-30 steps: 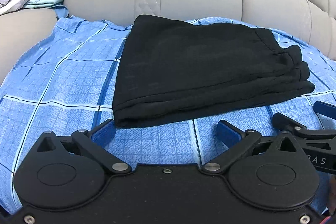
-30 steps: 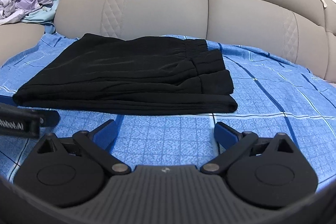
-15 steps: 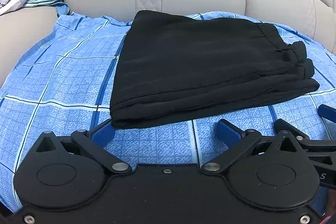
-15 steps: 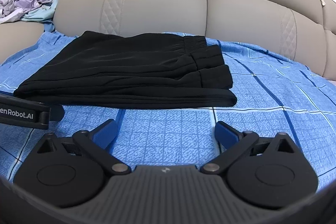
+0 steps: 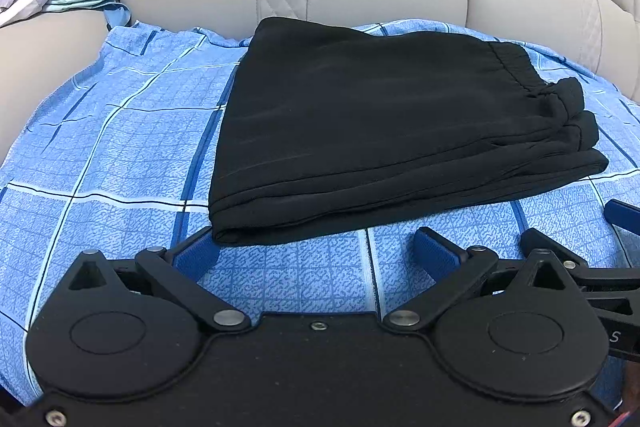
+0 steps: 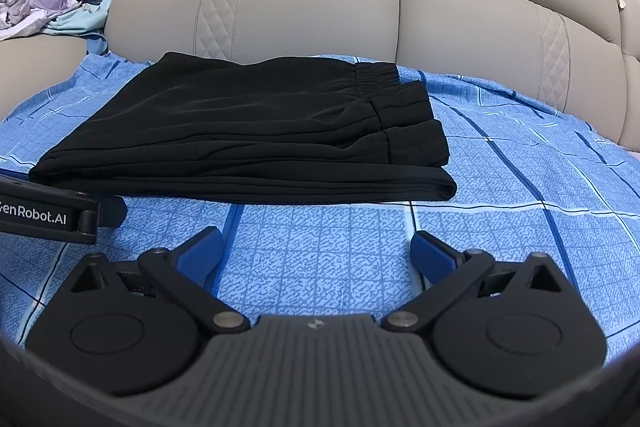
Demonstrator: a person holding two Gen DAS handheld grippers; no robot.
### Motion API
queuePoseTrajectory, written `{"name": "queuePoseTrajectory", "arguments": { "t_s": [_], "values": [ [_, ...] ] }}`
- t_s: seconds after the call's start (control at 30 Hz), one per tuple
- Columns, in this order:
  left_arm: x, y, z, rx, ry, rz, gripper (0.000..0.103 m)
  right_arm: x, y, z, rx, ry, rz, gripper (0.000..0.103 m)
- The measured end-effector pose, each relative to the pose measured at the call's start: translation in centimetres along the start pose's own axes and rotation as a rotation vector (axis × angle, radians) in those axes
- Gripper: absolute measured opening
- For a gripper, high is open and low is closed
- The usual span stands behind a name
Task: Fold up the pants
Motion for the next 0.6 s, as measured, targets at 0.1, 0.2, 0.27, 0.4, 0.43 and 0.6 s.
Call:
{"name": "queuePoseTrajectory", "arguments": {
  "t_s": [0.1, 0.2, 0.27, 0.4, 0.43, 0.6],
  "values": [
    [0.02, -0.02, 0.00, 0.001, 0.000, 0.001, 0.103, 0.03, 0.01, -0.01, 0.000, -0.002, 0.003, 0.103],
    [0.03, -0.01, 0.01, 0.001, -0.001, 0.003, 0.103, 0.07, 0.03, -0.03, -0.002, -0.003, 0.004, 0.103],
    [0.04, -0.01, 0.00, 0.001, -0.001, 0.004, 0.103, 0.10, 0.02, -0.07, -0.002, -0.005, 0.007, 0.103],
    [0.06, -0.04, 0.00, 0.001, -0.001, 0.005, 0.103, 0.14, -0.03, -0.04, -0.003, -0.004, 0.007, 0.103],
    [0.05, -0.04, 0.02, 0.001, -0.002, 0.005, 0.103, 0.14, -0.01, -0.05, -0.004, -0.005, 0.007, 0.103],
    [0.04, -0.02, 0.02, 0.001, -0.001, 0.004, 0.103, 0.22, -0.02, -0.12, -0.008, -0.014, 0.011, 0.103]
  ]
}}
Point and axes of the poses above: each gripper's, at about its wrist camera, not at the fingertips, and x roughly the way its jaws point, z to its left, y to its underside, the point moved 9 cm from there along x, roughly the way its jaws point, and after that the axes turned 10 degrees about -x, right-handed, at the moved point
